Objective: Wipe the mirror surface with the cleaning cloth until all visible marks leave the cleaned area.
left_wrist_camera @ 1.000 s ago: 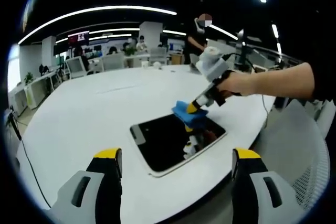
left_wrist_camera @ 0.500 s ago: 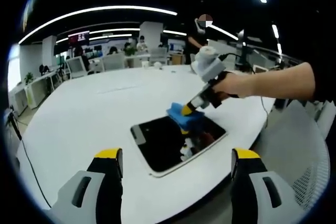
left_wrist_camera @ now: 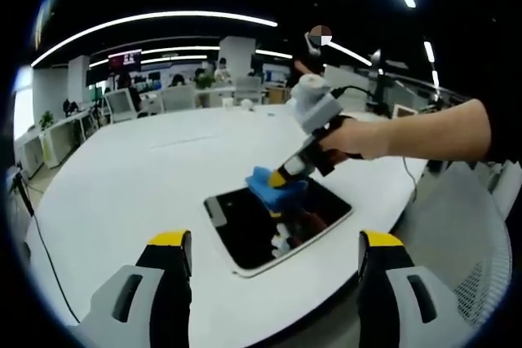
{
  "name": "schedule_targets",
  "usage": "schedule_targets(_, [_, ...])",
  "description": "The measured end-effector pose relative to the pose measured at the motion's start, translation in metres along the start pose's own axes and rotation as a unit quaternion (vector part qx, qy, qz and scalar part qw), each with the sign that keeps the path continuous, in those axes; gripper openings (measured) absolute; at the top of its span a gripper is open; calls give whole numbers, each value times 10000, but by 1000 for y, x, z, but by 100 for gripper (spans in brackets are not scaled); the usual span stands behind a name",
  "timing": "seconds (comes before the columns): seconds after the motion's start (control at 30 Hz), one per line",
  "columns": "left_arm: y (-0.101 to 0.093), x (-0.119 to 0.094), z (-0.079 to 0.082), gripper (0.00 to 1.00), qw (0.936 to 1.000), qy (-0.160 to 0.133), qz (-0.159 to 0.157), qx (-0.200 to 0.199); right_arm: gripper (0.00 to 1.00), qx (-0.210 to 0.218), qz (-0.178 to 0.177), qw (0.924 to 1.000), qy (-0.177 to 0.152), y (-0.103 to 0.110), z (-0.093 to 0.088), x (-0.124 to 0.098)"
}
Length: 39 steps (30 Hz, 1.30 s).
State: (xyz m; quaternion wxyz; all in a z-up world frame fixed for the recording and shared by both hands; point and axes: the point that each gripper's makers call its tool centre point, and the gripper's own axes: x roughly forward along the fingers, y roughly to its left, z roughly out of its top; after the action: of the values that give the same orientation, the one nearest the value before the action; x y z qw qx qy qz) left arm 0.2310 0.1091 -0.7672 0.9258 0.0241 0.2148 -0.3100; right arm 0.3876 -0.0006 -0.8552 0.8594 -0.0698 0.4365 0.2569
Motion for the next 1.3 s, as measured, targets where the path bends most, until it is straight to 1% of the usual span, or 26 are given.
schedule_targets(0.23, [0,0,0,83,10000,6,-8,5,5,-62,86,9999,-12,14,6,7])
schedule_targets(0.33, [2,0,0,83,10000,-12,-24,-66,5,-83,150,9999,-9,19,10,11])
schedule_targets(0.43, [0,1,-2,82,10000,43,-61,0,5,-67,189,9998,-56,26,14,15])
schedule_targets(0.53, [2,0,0,81,10000,-18,-43,-72,5,-95,252,9996,-80,31,18,20])
schedule_targets(0.6, [0,1,-2,82,10000,20,-70,-14,5,-130,282,9995,-66,35,21,22])
schedule_targets(0.67, [-1,1,-4,81,9999,68,-66,62,5,-139,299,9994,-88,39,22,23])
schedule_targets(0.77, [0,1,-2,81,10000,29,-70,16,5,-147,342,9992,-113,46,24,25])
schedule_targets(1.0, [-3,1,-4,81,9999,86,-101,64,5,-240,436,9987,-110,61,28,30])
schedule_targets(1.17, [-2,1,-4,80,9999,69,-90,73,5,-290,494,9983,-135,73,29,31])
schedule_targets(1.3, [-2,1,-4,80,9999,59,-94,63,5,-332,528,9980,-111,77,31,34])
